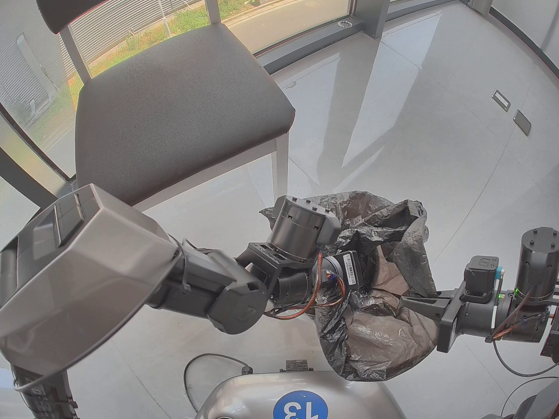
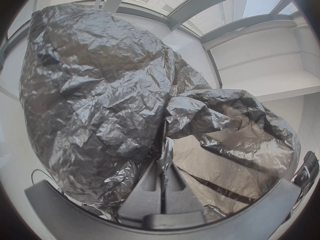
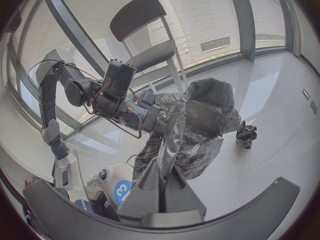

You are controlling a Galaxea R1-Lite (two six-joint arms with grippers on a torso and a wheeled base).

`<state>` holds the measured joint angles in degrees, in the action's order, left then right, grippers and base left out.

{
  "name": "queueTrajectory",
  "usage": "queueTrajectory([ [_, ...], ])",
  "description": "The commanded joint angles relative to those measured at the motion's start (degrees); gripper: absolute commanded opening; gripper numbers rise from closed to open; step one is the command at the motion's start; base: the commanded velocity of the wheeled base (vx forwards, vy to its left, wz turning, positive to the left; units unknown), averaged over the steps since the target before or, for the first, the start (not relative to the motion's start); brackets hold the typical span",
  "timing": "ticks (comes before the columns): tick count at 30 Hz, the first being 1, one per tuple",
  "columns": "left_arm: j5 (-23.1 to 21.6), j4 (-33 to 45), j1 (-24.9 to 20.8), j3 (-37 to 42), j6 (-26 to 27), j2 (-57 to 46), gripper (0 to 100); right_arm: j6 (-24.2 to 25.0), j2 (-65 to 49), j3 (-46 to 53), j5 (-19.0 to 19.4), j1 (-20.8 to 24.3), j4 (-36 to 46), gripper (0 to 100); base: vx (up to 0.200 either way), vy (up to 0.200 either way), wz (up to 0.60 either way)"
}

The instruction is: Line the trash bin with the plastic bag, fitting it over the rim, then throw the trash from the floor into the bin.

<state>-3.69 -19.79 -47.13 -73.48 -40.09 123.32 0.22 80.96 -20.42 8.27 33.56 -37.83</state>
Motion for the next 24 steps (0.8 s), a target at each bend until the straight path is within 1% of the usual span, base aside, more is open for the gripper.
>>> queueTrajectory([
  [1,0.0,0.0,1.2,-1.3,0.4,2.2,0,0.1,6.1,0.2,0.1,-0.3,-2.5,0,0.000,0.000,0.00],
  [4,0.1,0.0,2.0,-1.7,1.8,2.1,0,1.7,10.7,-0.1,0.1,-0.3,-7.2,0,0.000,0.000,0.00],
  [5,0.1,0.0,2.0,-1.8,1.9,2.1,0,1.8,10.9,-0.1,0.1,-0.3,-7.4,0,0.000,0.000,0.00],
  [6,0.2,0.0,2.0,-1.8,2.6,1.7,0,2.6,13.9,-0.4,0.2,-0.3,-11.4,0,0.000,0.000,0.00],
  [7,0.4,0.2,2.0,-1.8,2.8,1.3,0,2.6,15.7,-0.7,0.4,-0.3,-13.7,0,0.000,0.000,0.00],
  [10,0.6,0.4,1.4,-0.9,2.8,-0.7,0,2.6,20.8,-1.6,2.5,-0.4,-20.4,0,0.000,0.000,0.00],
  [11,0.7,0.4,1.3,-0.7,2.8,-0.9,0,2.6,21.2,-1.6,2.7,-0.4,-21.0,0,0.000,0.000,0.00],
  [12,0.7,0.9,1.2,0.4,2.8,-1.8,0,2.6,23.1,-2.4,3.8,-0.4,-23.7,0,0.000,0.000,0.00],
  [18,0.8,1.9,0.6,4.3,2.9,-4.8,0,2.6,26.0,-4.5,4.2,-0.2,-25.0,0,0.000,0.000,0.00],
  [20,1.1,1.9,1.2,7.1,3.4,-7.3,0,2.6,25.9,-4.9,4.2,-0.2,-25.1,0,0.000,0.000,0.00],
  [24,1.7,2.0,2.7,8.9,3.9,-10.1,0,2.6,25.9,-7.5,4.2,-0.2,-25.0,0,0.000,0.000,0.00],
])
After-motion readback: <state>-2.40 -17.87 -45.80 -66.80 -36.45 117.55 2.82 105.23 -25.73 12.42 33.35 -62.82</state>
